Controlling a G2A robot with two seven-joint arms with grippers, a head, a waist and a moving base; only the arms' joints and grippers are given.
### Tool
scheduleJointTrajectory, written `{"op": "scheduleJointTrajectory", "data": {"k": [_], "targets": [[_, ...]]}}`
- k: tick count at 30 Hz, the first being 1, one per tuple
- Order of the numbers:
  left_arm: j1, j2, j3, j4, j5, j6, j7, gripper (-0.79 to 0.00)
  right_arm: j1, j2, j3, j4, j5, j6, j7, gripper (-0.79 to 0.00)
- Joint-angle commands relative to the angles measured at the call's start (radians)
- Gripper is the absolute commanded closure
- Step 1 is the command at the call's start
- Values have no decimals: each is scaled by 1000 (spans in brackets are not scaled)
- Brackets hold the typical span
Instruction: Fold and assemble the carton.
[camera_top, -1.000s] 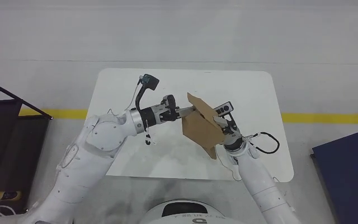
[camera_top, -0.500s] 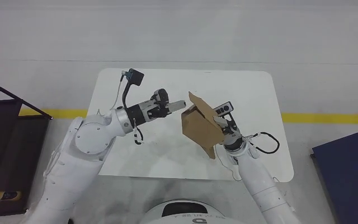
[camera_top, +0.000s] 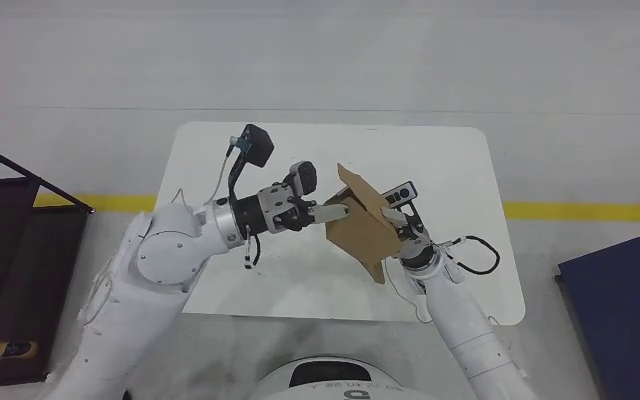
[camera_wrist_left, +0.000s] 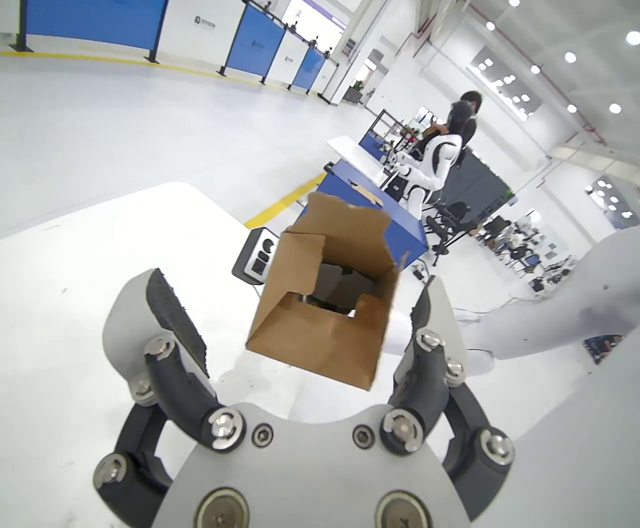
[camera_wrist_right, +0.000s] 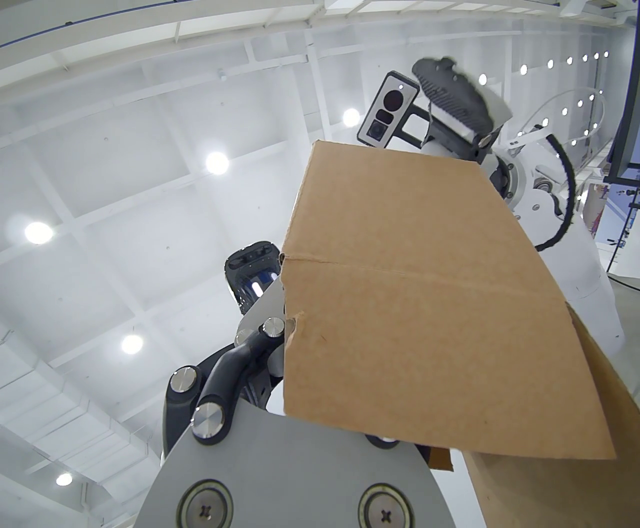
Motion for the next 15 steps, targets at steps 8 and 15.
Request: {"op": "scheduleJointTrajectory", "data": {"k": [8, 15], "targets": [[-30, -10, 67, 47, 63, 9, 43, -785, 0, 0, 0, 0, 0, 0, 0, 0], [-52, -15, 95, 59, 69, 17, 49, -785, 0, 0, 0, 0, 0, 0, 0, 0]]}}
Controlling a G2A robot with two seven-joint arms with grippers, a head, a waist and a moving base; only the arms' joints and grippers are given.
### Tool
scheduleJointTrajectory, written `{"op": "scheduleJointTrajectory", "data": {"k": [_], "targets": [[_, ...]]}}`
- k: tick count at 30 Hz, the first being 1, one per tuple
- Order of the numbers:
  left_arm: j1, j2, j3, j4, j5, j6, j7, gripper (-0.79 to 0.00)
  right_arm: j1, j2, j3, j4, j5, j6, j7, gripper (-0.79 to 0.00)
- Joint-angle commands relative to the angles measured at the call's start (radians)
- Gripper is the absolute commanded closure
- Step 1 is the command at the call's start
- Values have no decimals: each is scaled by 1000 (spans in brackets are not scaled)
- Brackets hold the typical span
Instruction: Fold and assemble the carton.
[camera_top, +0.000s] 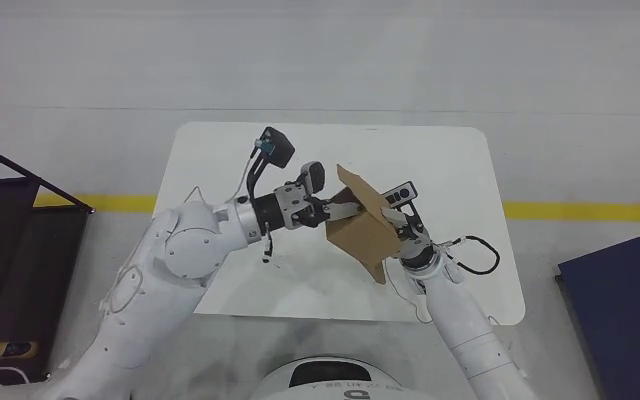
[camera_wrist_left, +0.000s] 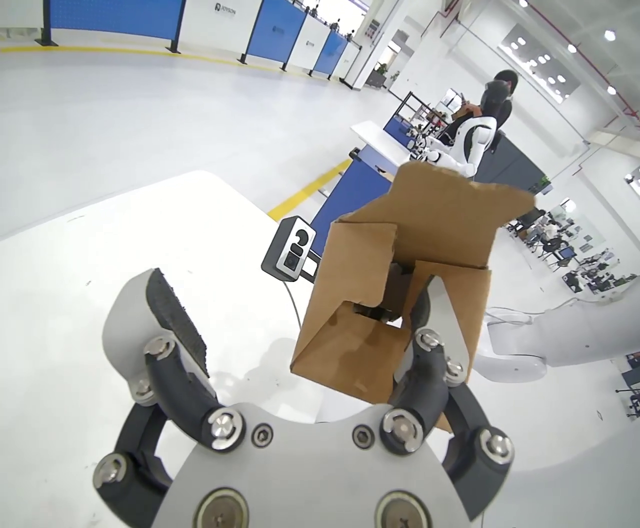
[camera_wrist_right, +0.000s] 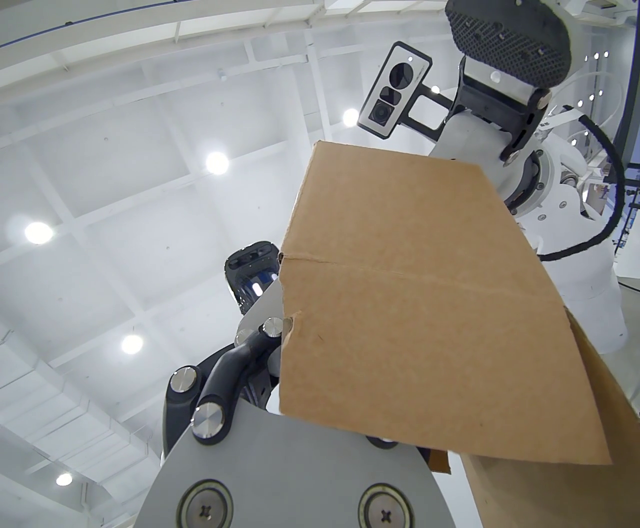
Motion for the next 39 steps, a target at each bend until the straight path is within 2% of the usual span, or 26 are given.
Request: {"op": "scheduleJointTrajectory", "data": {"k": [1, 8, 11, 22, 24, 26, 31, 35, 38, 39], "targets": [[-3, -1, 1, -1, -12, 3, 5, -785, 0, 0, 0, 0, 0, 0, 0, 0], [10, 3, -67, 5, -121, 17, 14, -785, 0, 0, 0, 0, 0, 0, 0, 0], [31, 2, -123, -7, -255, -4, 89, -785, 0, 0, 0, 0, 0, 0, 0, 0], [34, 1, -122, -5, -263, -1, 95, -785, 0, 0, 0, 0, 0, 0, 0, 0], [38, -3, -125, 23, -365, 38, 120, -785, 0, 0, 0, 0, 0, 0, 0, 0], [25, -6, -134, 52, -509, 104, 96, -785, -11, -2, -10, 3, 37, 41, -16, 0], [-17, -8, -156, 121, -859, 358, -58, -785, -8, -3, 1, 53, 60, 36, 19, 0], [-43, -17, -169, 151, -1148, 466, -131, -785, -1, -3, 10, 83, 63, 24, 35, 0], [-60, -20, -177, 171, -1282, 539, -150, -785, 9, -2, 17, 111, 46, 16, 37, 0], [-64, -21, -179, 180, -1318, 561, -157, -748, 11, -1, 19, 119, 35, 15, 40, 0]]}}
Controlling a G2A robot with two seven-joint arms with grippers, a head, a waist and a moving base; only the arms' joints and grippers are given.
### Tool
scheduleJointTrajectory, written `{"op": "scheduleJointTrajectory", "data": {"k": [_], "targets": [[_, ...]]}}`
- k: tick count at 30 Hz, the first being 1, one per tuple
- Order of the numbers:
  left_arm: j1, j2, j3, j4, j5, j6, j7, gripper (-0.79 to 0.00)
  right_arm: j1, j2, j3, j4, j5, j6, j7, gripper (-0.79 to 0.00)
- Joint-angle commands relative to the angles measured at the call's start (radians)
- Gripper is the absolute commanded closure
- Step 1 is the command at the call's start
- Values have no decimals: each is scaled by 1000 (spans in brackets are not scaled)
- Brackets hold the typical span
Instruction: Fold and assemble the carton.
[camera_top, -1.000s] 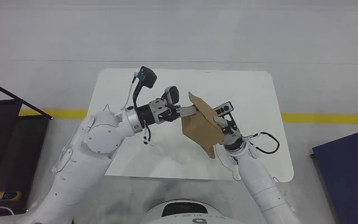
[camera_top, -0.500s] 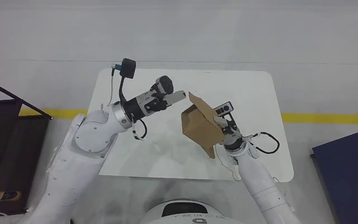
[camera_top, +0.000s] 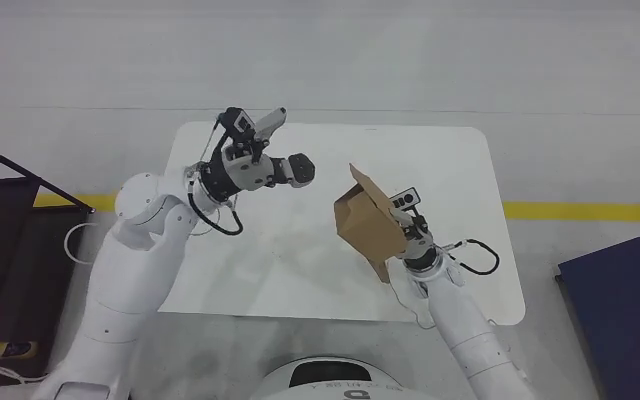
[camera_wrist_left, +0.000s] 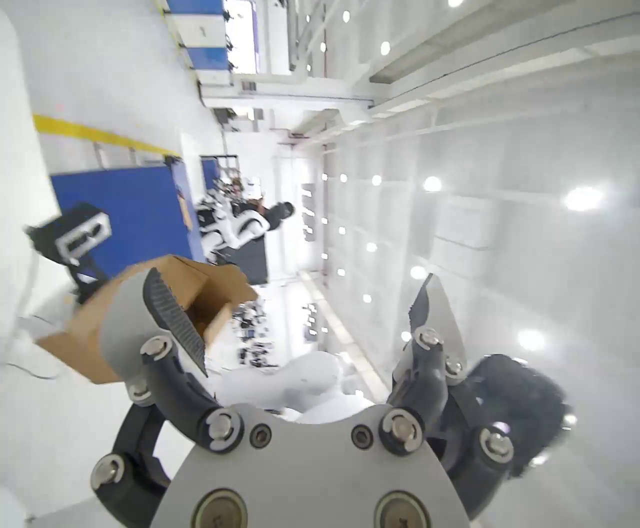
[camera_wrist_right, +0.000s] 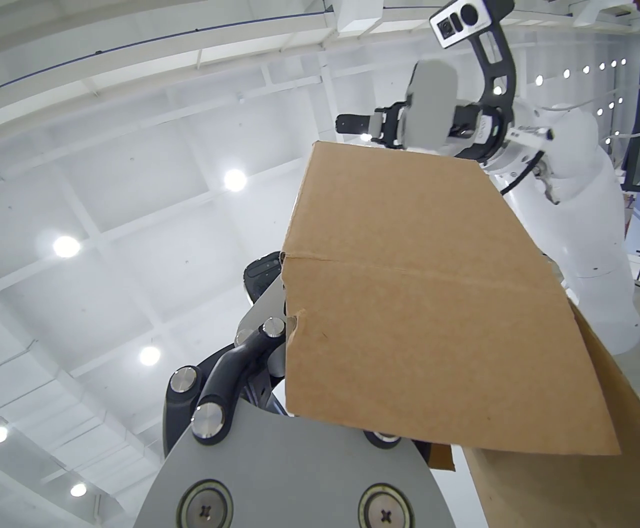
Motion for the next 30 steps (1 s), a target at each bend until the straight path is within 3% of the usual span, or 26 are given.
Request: {"op": "scheduleJointTrajectory", "data": {"k": [1, 6, 7, 9, 16, 21, 23, 30], "targets": [[-10, -1, 0, 13, -75, 52, -18, -739, 4, 2, 2, 14, -24, 5, 9, 0], [-31, 2, 26, 24, -49, 142, -28, -736, 13, 8, 8, 44, -65, 27, 25, 0], [-29, 0, 40, 27, -57, 147, -31, -699, 15, 8, 8, 45, -67, 31, 28, 0], [-32, -3, 69, 43, -52, 154, -30, -619, 16, 9, 5, 43, -72, 40, 35, 0], [-66, -17, 149, 100, -69, 160, -24, -634, 10, 9, -1, 27, -86, 33, 34, 0], [-89, -25, 184, 121, -78, 159, -19, -576, 2, 10, -5, 15, -94, 27, 31, 0], [-97, -28, 200, 123, -77, 164, -18, -508, -1, 10, -7, 11, -95, 26, 27, 0], [-114, -35, 244, 132, -61, 192, -23, -517, -8, 11, -6, 4, -96, 21, 23, 0]]}}
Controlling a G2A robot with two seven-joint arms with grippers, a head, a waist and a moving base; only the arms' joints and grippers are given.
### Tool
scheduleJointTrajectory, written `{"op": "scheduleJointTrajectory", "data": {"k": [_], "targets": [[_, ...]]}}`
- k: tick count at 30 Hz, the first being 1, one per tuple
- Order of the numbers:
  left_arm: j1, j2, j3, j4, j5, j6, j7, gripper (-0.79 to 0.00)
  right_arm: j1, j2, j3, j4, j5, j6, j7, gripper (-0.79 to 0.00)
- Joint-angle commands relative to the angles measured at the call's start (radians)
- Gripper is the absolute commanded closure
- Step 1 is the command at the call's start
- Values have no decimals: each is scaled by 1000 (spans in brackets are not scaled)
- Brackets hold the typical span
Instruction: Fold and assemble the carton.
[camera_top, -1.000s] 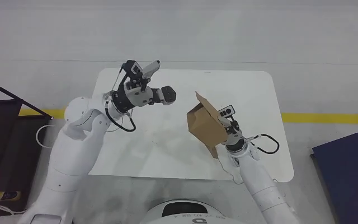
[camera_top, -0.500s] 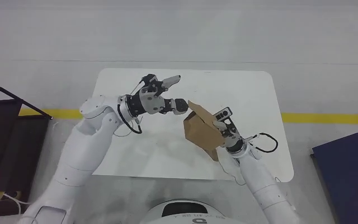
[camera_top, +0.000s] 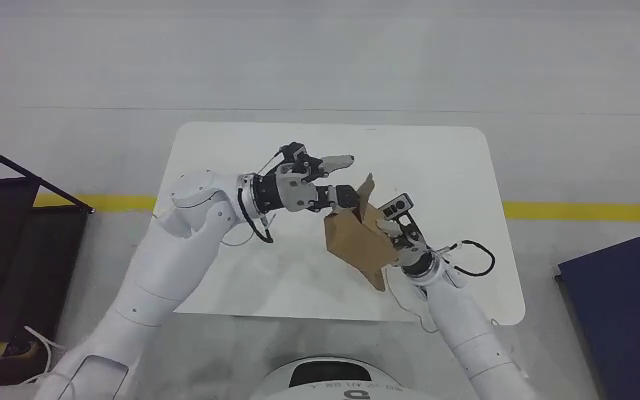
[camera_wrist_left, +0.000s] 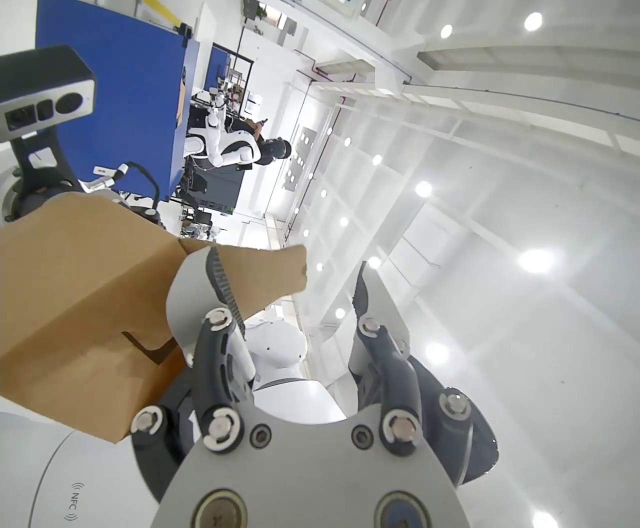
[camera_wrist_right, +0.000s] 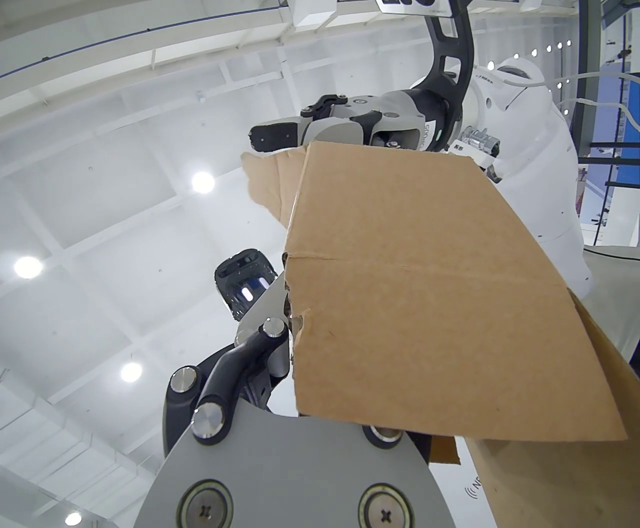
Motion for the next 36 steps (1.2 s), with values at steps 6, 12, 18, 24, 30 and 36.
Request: {"op": "scheduleJointTrajectory", "data": {"k": [6, 12, 18, 24, 30, 36], "targets": [[3, 3, -13, -3, 5, 19, -4, -526, -7, 0, 0, 3, 3, -7, -2, 0], [16, 4, -70, -10, -74, 10, 24, -446, -5, 1, -1, 0, -3, -15, -1, 0], [39, 10, -96, -56, -127, 91, 21, -363, -6, 2, -1, -5, -6, -16, -5, 0], [56, 21, -82, -83, -59, 180, 2, -477, -7, 2, -1, -10, -13, -18, -13, 0], [63, 25, -73, -78, 8, 144, 15, -486, -12, 4, -2, -21, -16, -17, -14, 0], [63, 25, -56, -59, 22, 137, 1, -437, -24, 7, 4, -31, -18, -20, -8, 0]]}}
